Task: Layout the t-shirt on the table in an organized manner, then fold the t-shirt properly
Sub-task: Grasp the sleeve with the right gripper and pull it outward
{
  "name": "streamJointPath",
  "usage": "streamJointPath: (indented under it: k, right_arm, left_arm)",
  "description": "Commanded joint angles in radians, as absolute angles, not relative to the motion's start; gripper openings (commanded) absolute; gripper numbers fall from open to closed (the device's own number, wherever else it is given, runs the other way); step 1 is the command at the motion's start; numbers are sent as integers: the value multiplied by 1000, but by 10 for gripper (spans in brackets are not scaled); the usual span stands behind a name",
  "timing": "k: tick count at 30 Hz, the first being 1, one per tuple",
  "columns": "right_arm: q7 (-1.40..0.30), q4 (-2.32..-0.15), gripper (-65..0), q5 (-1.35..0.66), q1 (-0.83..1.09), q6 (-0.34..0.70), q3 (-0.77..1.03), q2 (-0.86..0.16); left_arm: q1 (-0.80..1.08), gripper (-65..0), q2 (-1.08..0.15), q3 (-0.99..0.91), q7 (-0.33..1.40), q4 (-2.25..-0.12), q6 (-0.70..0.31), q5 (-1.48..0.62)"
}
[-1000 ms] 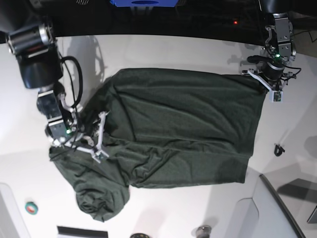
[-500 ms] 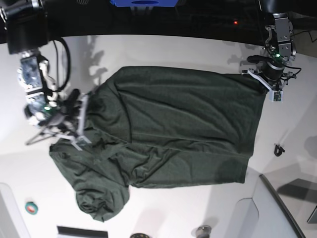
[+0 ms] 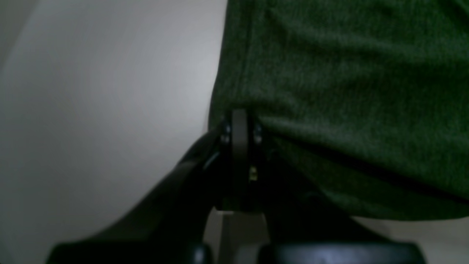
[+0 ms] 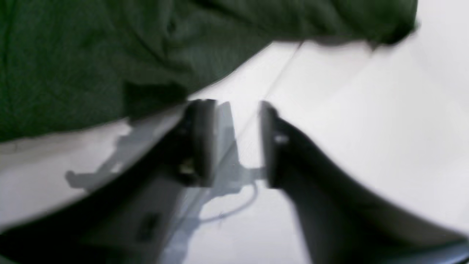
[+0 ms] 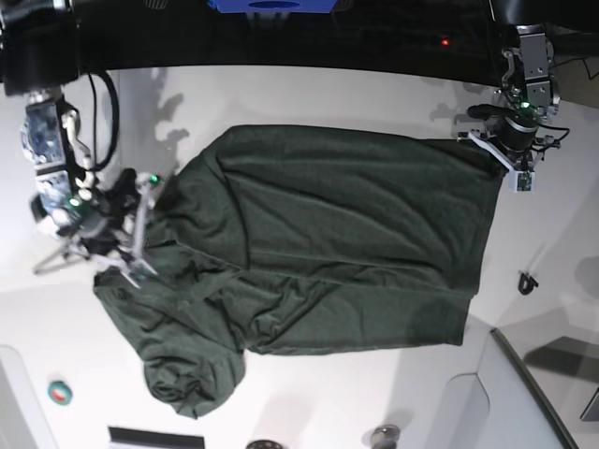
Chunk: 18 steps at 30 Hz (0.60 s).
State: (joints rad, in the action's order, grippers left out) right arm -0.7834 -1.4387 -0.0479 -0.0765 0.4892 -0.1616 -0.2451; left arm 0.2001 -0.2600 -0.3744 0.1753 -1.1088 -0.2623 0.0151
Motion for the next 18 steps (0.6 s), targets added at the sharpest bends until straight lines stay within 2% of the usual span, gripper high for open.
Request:
streamJointPath:
  k: [1,3,8,18]
  right_arm:
    - [-765,-1438,-308,-56,-102,487,-179,-245]
    - [-762,-1405,-243,-56,-130,487,-211,-243]
    - [-762,-1313,-285,-58,-183,487,-246,-208]
    - [-714,-1164,-290,-58,-232,490,-248,-171]
  left_arm:
    - [222,-650,-259,-371,302,-1087,-274,54]
    - [222,-650,-259,-371,302,-1087,-274,54]
    - [222,-650,-259,-371,302,-1087,-274,54]
    - [222,-650,-259,-371,302,-1087,-274,54]
